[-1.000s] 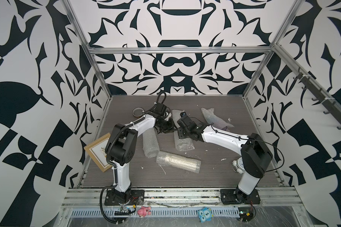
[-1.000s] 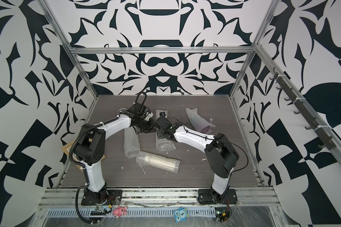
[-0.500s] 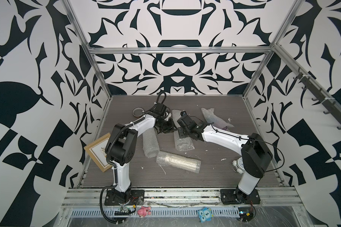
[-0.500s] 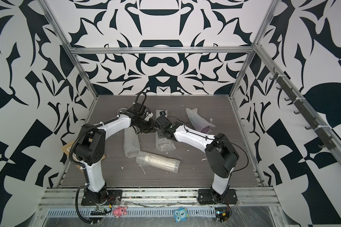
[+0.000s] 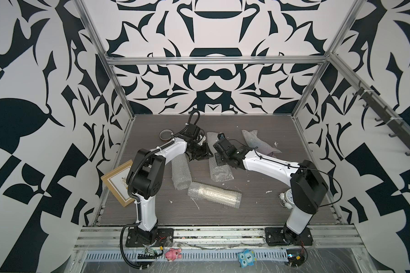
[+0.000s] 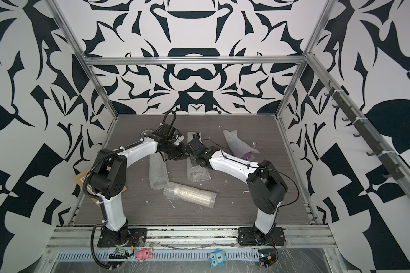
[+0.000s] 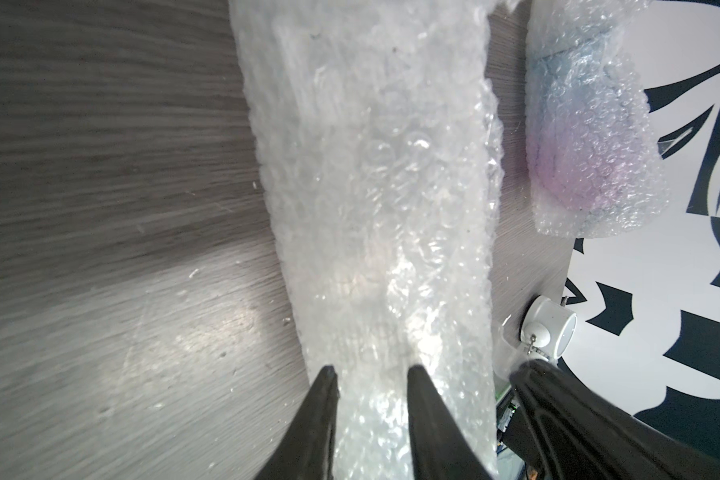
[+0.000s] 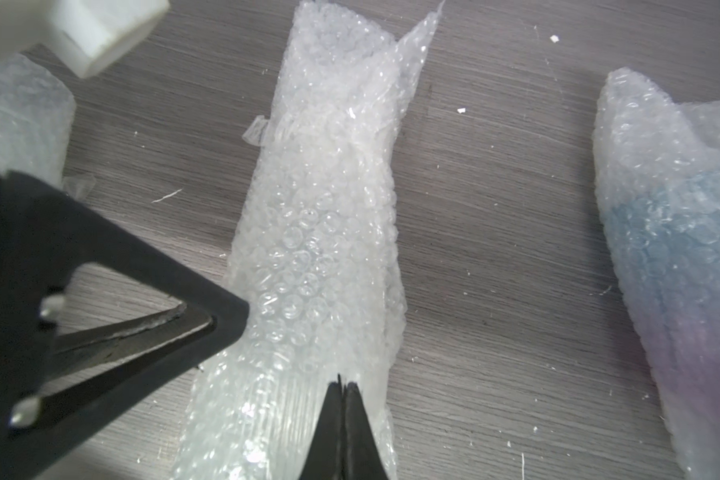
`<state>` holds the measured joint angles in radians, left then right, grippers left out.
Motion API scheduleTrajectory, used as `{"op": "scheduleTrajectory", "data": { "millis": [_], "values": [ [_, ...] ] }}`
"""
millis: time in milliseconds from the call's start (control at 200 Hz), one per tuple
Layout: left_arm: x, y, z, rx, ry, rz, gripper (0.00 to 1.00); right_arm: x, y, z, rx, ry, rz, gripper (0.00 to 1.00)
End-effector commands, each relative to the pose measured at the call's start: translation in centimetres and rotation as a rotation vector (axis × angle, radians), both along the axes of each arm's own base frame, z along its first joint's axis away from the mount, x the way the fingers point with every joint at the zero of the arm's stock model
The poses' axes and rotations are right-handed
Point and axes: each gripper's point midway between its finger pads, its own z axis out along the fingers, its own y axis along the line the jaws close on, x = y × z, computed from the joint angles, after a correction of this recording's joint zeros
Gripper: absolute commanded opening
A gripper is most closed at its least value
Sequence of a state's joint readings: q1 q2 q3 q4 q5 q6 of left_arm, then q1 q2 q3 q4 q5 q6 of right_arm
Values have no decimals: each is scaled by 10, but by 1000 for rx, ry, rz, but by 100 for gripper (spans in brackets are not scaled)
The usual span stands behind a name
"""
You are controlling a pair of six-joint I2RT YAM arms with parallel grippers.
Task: Unwrap the vase from the bubble wrap
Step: Unwrap the bubble wrap at the center of the board.
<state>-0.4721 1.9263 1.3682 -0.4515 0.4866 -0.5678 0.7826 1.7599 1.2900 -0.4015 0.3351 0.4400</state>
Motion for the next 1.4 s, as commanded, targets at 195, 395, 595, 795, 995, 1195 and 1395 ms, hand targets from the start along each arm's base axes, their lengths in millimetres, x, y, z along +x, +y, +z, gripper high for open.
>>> {"op": "scheduleTrajectory", "data": {
  "millis": [195, 395, 595, 795, 995, 1195, 1395],
  "values": [
    [-15, 12, -27, 88, 73, -4, 31, 5, -36, 22, 45, -61, -78, 0],
    [-15, 14, -29, 101, 76, -5, 30, 7, -57, 11, 87, -42, -123, 0],
    [-16, 15, -32, 111, 82, -7, 29, 9, -71, -8, 127, -18, -155, 0],
    [-16, 15, -34, 115, 84, -9, 29, 9, -73, -34, 146, 19, -168, 0],
    [-15, 15, -27, 109, 67, -14, 31, 13, -67, -45, 155, 42, -165, 0],
    [-13, 13, -18, 96, 45, -23, 36, 18, -64, -22, 172, 10, -153, 10],
    [-11, 11, -7, 78, 14, -33, 47, 18, -66, 22, 202, -66, -137, 34]
  ]
}}
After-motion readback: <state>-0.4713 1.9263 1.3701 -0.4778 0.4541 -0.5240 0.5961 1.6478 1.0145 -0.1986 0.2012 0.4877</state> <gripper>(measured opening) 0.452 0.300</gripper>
